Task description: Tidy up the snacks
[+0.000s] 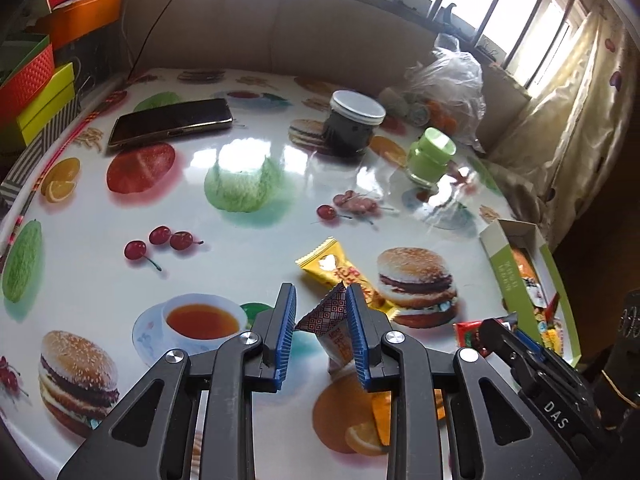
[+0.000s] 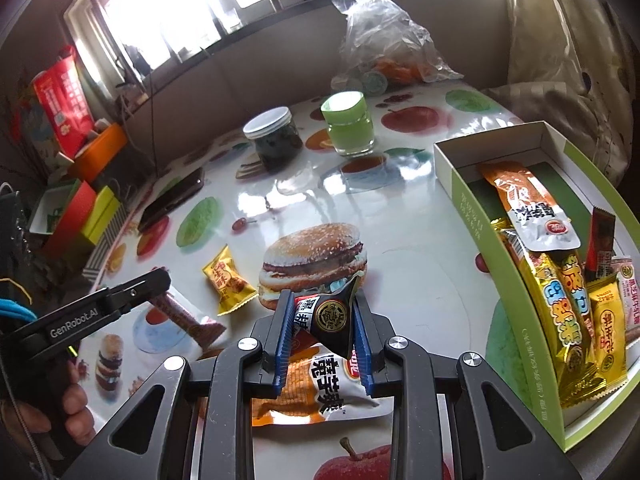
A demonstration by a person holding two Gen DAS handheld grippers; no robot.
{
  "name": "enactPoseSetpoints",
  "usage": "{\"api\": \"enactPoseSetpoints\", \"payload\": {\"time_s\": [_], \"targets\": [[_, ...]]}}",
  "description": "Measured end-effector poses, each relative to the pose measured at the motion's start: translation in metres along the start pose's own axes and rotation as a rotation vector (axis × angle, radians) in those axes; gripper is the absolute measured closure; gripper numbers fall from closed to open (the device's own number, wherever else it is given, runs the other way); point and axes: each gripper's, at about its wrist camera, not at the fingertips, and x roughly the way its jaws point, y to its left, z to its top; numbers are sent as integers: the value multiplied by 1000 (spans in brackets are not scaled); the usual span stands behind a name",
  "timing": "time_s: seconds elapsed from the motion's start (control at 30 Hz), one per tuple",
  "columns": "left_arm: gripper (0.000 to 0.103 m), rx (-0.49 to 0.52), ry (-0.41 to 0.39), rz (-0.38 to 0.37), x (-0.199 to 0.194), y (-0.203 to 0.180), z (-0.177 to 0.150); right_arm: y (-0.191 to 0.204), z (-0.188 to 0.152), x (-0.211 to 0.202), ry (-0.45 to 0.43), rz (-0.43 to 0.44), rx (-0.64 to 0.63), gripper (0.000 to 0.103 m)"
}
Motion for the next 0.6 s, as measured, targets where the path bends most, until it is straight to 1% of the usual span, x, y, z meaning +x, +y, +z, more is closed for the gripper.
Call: {"api": "enactPoseSetpoints", "payload": {"time_s": [0.03, 0.07, 0.23, 0.33, 0.4, 0.47, 0.53, 0.6], "targets": [[81, 6, -5, -4, -2, -2, 0, 0, 0, -2, -3, 0, 2, 77], [83, 11, -8, -8, -4, -4, 0, -1, 1, -4, -7, 1, 3, 77], [83, 36, -15, -23, -8, -14, 0, -4, 1, -11, -20, -3, 8, 77], [83, 23, -12, -32, -7, -13, -3, -6, 0, -14, -23, -3, 8, 77], [83, 11, 8, -18, -3, -11, -5, -6, -1, -14, -23, -7, 7, 77], [77, 4, 35, -12, 4, -11, -8, -8, -2, -14, -19, -6, 13, 77], [57, 4, 53, -17, 10, -13, -12, -10, -3, -15, -18, -9, 13, 77], [52, 0, 62, -12, 15, -16, -14, -12, -4, -14, -14, -10, 18, 77]]}}
